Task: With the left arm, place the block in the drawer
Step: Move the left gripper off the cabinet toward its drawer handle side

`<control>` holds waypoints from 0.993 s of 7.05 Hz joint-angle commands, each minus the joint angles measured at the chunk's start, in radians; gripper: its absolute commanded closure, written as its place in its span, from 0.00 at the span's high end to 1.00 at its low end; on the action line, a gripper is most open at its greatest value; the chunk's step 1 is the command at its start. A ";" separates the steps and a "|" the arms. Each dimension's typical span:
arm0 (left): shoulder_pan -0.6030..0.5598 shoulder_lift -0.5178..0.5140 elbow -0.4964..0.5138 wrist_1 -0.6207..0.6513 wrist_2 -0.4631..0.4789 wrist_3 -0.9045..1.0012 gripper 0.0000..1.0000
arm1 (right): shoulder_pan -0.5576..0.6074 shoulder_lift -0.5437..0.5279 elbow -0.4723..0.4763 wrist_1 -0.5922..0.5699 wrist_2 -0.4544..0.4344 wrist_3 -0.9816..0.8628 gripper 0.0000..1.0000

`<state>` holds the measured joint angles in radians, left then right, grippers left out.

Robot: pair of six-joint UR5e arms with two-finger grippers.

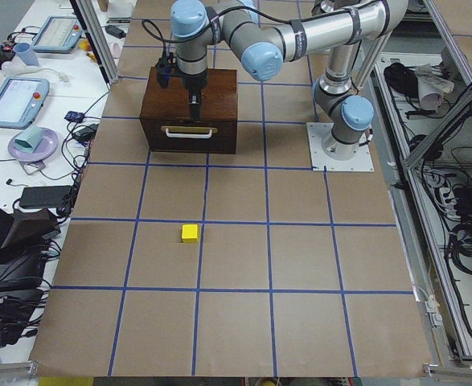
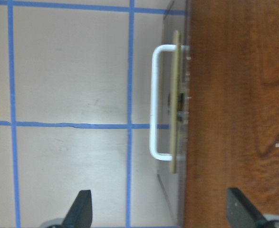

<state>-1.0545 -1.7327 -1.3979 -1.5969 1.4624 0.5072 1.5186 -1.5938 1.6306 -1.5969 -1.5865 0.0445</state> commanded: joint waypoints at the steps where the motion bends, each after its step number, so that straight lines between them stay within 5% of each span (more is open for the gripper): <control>1: 0.071 -0.074 0.020 0.030 -0.043 0.144 1.00 | 0.000 0.000 0.000 0.000 0.000 0.000 1.00; 7: 0.059 -0.215 -0.035 0.071 -0.131 0.250 0.99 | 0.000 0.000 0.000 0.000 0.000 0.000 1.00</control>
<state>-0.9884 -1.9299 -1.4121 -1.5272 1.3371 0.7342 1.5186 -1.5938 1.6306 -1.5969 -1.5861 0.0445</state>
